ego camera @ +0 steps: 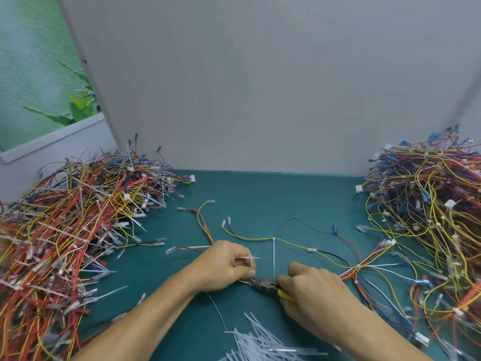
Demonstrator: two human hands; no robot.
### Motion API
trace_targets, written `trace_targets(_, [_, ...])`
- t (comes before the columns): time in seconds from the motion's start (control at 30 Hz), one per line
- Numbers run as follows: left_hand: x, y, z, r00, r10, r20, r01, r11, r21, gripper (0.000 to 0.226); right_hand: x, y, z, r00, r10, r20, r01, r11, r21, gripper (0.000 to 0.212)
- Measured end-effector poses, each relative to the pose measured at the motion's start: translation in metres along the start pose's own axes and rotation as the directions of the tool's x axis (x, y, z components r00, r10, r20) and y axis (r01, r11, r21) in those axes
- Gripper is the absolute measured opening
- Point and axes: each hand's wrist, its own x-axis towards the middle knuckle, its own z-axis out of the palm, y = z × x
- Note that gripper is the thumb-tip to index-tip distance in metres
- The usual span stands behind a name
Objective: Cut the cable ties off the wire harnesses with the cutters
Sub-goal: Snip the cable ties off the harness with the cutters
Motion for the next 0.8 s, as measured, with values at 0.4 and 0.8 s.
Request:
trace_targets(0.4, [-0.005,-0.007,0.005,0.997,0.021,-0.079,-0.027,0.997,-0.074,0.020,-0.002,-0.002,0.008,0.998,-0.038,-0.040,0.036,0.998,-0.043,0.026])
trace_targets(0.8, [-0.010,-0.004,0.012,0.987,0.066,-0.149,-0.073,0.996,-0.044,0.027,-0.003,-0.003,0.004,0.999,-0.024,-0.044,0.022,0.999,-0.045,0.022])
